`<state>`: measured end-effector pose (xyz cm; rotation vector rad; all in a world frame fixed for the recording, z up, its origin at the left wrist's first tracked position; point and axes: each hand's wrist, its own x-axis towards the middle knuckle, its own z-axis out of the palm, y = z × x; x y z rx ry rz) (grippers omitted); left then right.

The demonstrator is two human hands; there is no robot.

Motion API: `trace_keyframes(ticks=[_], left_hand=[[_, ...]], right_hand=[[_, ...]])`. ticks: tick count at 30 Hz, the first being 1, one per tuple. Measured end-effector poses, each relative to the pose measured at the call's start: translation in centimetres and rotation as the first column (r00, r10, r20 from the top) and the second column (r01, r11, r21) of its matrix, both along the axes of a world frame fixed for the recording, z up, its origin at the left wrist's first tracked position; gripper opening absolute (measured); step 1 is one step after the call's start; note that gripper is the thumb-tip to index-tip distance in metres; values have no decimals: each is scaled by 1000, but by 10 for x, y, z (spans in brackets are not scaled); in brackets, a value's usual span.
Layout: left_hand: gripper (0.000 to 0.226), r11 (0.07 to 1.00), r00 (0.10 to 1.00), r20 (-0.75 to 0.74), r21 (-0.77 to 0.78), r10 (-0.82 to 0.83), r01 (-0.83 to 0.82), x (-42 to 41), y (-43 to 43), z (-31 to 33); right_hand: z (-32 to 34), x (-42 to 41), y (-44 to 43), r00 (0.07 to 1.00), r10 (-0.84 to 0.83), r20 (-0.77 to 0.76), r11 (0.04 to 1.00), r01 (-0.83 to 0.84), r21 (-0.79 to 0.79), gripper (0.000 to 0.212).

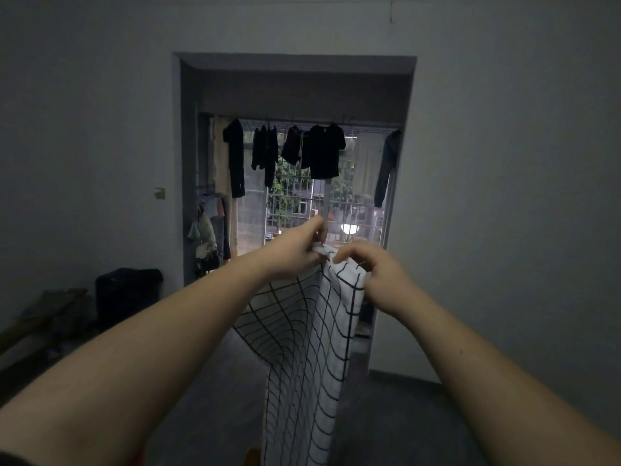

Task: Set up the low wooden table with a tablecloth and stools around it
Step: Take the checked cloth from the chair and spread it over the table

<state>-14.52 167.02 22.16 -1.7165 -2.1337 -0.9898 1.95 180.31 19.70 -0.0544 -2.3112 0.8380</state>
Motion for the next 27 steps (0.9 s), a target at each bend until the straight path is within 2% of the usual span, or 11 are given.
trace_keyframes(ticks=[5,8,11,13,14,17,21,22,24,26,27], left_hand=[[31,995,999,31,92,-37,34,0,-5,-3],[34,992,998,-20,112,-59,61,0,-6,-3],[36,991,996,-47,99,-82,86,-1,-6,-3],[38,985,992,-38,116,-123,126,-3,-8,-4],[39,983,990,-34,119,-136,139,-4,-9,-6],[30,990,992,-43,73,-118,121,-10,-12,-13],[29,992,996,-4,91,-88,88,-14,-15,-19],[33,989,995,38,113,-96,91,-15,-16,-20],[34,985,987,109,143,-118,102,-18,-19,-21],[29,986,990,88,134,-110,98,-19,-20,-23],[28,987,994,53,129,-100,93,-18,-21,-23]], right_hand=[[-13,-12,10,977,-150,-153,988,152,3,35],[-16,-17,8,966,-143,-216,950,72,-304,20],[-13,-24,1,946,-125,-298,770,-97,-631,20],[-12,-24,-3,922,-144,-359,619,-200,-760,23],[-11,-24,-4,920,-153,-362,613,-199,-765,24],[-9,-24,-8,941,-117,-317,685,-155,-712,28],[-12,-29,-26,984,-39,-172,884,-47,-466,24],[-14,-31,-30,986,-29,-165,892,-49,-450,22],[-18,-33,-33,979,-16,-203,844,-95,-528,20],[-17,-35,-34,970,-43,-239,783,-116,-612,19],[-16,-36,-34,971,-56,-231,792,-97,-603,12]])
